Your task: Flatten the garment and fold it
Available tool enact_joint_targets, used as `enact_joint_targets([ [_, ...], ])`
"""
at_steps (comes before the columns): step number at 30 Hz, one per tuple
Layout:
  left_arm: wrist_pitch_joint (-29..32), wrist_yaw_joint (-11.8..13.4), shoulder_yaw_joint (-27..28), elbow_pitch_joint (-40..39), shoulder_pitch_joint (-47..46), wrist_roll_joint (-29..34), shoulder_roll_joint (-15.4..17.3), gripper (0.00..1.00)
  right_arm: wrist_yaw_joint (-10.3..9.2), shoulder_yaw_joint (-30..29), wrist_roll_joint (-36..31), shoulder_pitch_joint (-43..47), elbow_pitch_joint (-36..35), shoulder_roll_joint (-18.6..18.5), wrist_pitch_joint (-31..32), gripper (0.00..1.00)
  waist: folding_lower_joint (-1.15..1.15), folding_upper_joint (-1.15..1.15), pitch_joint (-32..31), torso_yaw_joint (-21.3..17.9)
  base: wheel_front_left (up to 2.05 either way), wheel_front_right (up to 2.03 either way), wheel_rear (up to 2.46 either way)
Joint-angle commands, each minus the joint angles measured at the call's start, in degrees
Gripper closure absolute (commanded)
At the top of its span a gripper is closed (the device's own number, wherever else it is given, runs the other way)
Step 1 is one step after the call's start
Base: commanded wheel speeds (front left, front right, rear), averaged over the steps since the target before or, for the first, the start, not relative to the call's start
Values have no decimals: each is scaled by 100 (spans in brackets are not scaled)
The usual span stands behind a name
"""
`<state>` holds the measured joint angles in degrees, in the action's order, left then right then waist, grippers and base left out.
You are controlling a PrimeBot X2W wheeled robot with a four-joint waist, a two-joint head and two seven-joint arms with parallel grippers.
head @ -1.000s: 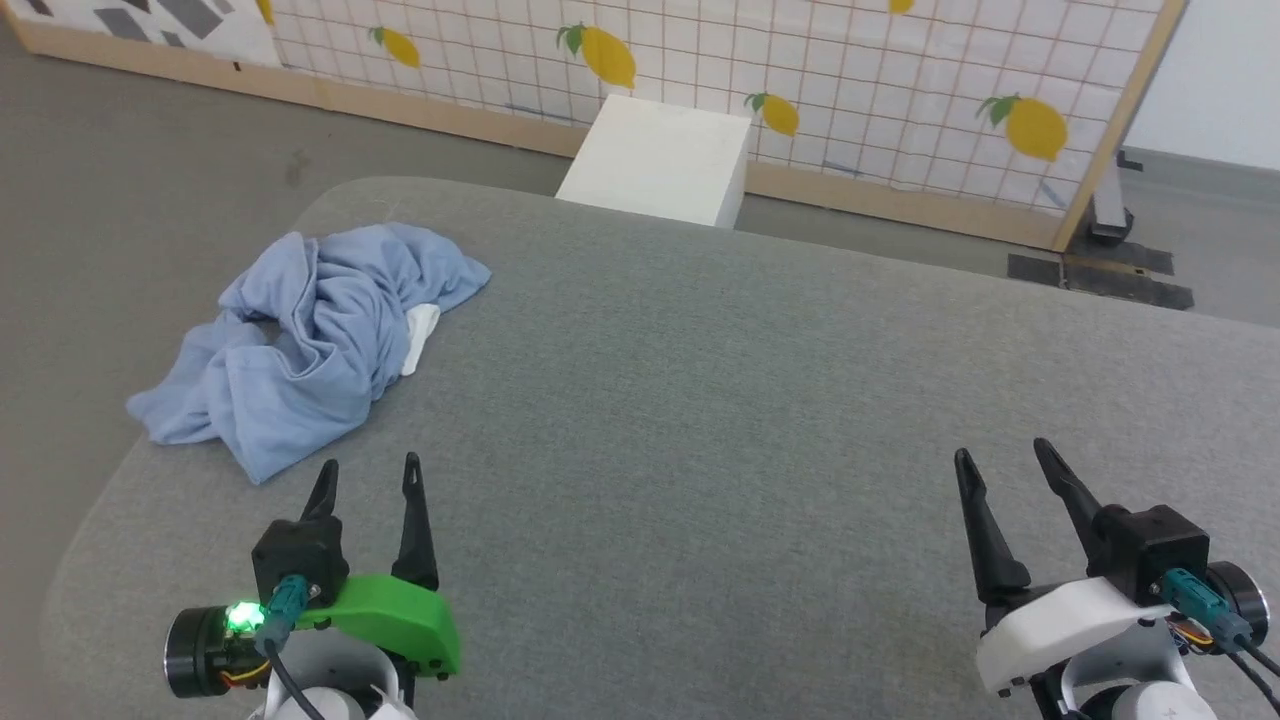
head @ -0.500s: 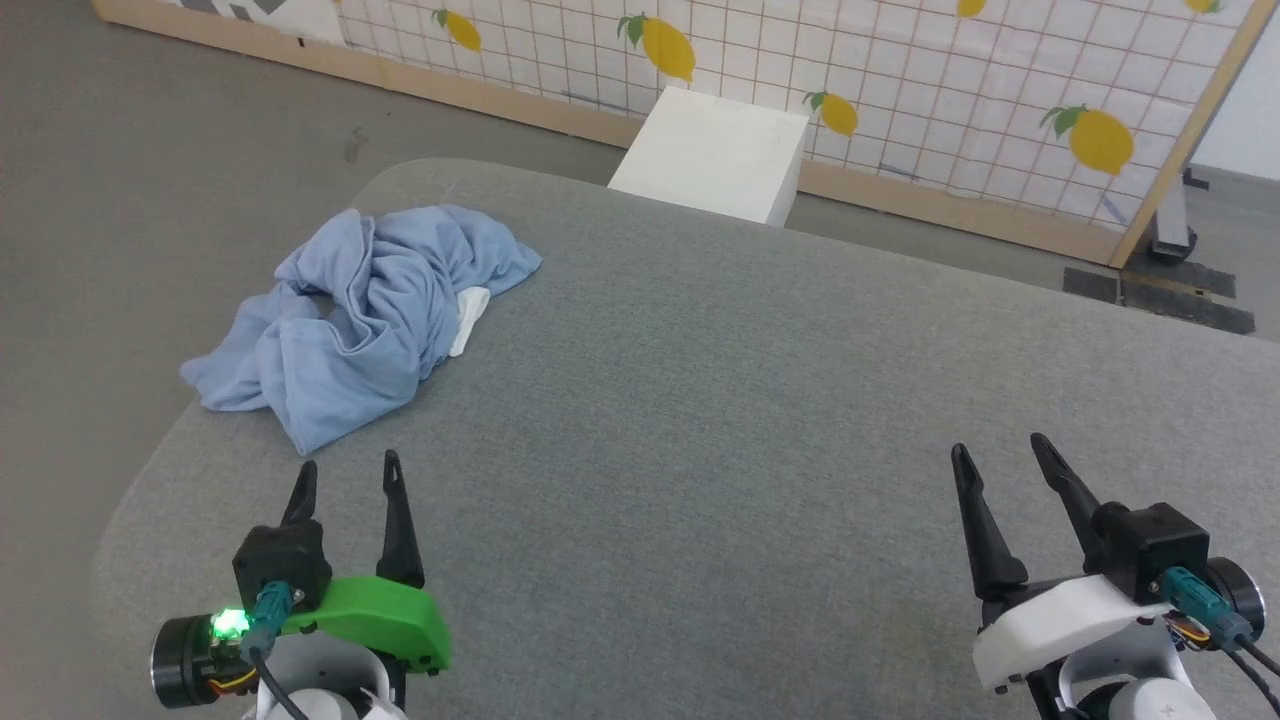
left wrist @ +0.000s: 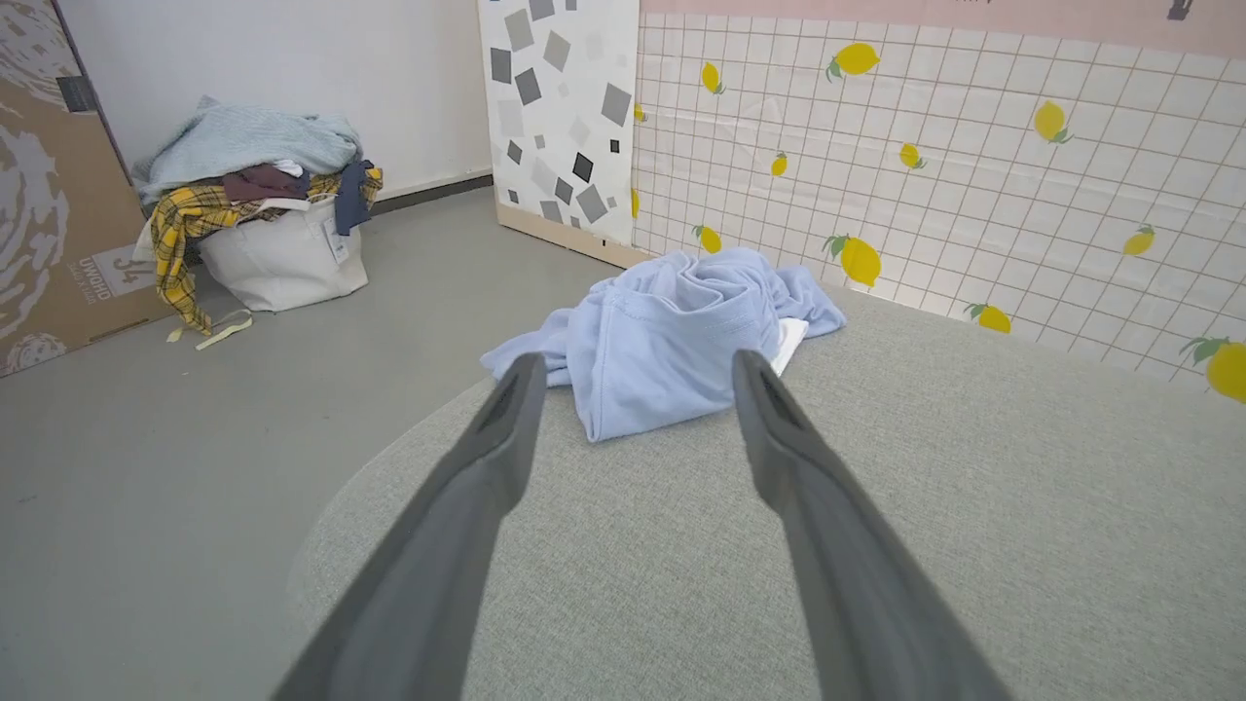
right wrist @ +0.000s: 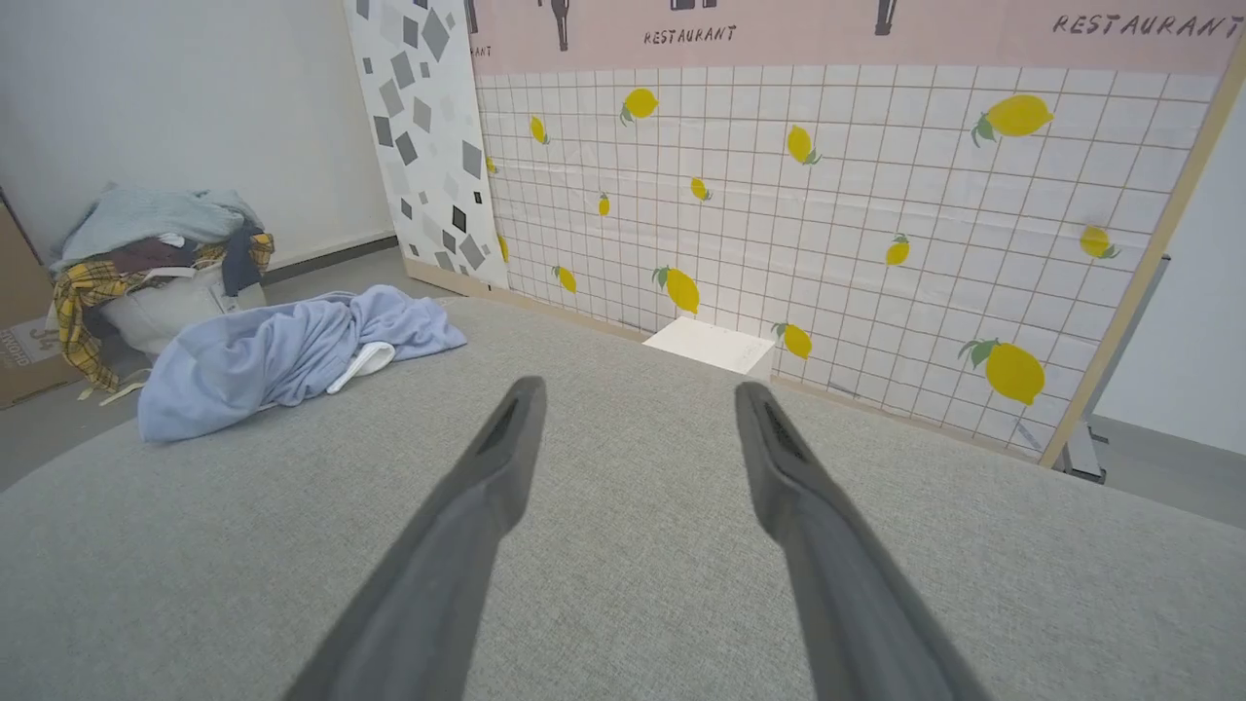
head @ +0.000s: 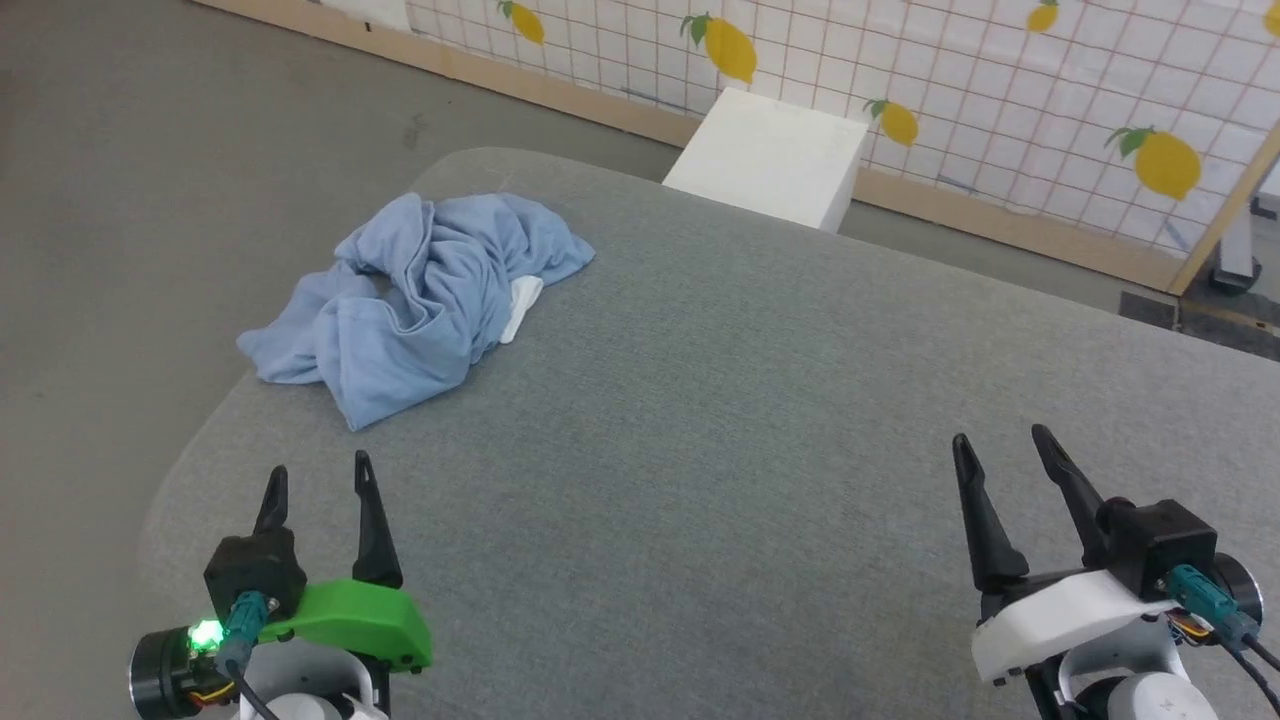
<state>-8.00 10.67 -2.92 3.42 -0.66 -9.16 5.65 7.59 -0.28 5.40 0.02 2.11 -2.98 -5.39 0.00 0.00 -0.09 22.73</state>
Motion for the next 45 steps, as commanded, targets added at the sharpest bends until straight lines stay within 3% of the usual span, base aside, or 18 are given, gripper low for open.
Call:
enact_joint_targets([
  [1,-58,63,-5,-8,88,-55,67,0,-6,6,64,-84,22,6,-57,0,0,0,3,83,0,0,0],
  [36,-372,738,-158,-90,347,-559,348,0,-9,147,270,-176,65,9,-265,0,0,0,26,1173,0,0,0],
  [40,-326,588,-267,-21,39,-657,460,0,-9,136,231,-187,-4,10,-230,0,0,0,159,1256,0,0,0],
  [45,-107,161,-437,328,-876,-952,591,0,-10,258,76,-387,-239,10,-97,0,0,0,690,1013,0,0,0],
])
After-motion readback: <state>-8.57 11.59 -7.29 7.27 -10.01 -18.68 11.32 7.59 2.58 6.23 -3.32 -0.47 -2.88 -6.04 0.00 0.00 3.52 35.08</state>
